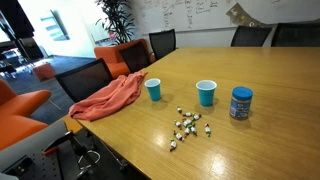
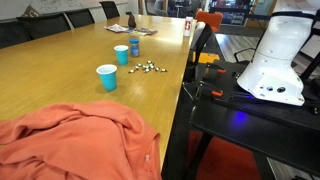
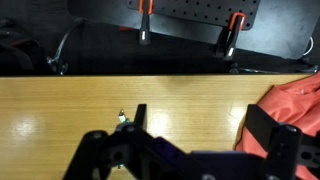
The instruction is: Move the blue cup on the left to the right
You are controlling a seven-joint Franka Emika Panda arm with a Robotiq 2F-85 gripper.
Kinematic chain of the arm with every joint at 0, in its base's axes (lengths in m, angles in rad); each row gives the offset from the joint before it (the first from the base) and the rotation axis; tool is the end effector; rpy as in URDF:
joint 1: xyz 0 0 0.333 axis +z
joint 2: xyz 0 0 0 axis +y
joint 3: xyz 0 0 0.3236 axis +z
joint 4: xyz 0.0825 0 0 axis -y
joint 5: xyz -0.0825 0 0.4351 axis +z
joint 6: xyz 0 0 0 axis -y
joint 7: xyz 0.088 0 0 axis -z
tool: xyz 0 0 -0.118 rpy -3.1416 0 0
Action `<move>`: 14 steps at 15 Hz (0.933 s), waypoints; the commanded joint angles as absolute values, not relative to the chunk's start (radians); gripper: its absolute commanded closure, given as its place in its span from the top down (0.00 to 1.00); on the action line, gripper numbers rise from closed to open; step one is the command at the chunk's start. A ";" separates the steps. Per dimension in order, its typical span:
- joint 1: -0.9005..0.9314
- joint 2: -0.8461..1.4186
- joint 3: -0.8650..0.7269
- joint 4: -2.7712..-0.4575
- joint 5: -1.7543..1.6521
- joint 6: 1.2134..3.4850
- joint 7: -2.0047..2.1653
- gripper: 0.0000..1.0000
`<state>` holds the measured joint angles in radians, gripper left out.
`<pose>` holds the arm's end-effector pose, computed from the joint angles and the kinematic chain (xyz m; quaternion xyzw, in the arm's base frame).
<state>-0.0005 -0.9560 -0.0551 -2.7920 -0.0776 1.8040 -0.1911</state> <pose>0.3085 -0.0217 0.4315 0.9958 0.0892 -0.0177 0.0132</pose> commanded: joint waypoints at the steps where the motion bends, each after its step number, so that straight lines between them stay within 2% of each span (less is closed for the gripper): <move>1: 0.007 -0.956 -0.061 -2.790 -0.082 1.802 -0.186 1.00; 7: 0.007 -0.956 -0.061 -2.790 -0.082 1.802 -0.186 1.00; 14: 0.020 -0.613 0.001 -2.743 -0.011 2.251 -0.009 1.00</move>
<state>0.0055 -0.8084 -0.0342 -2.7900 -0.0446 2.0887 -0.0875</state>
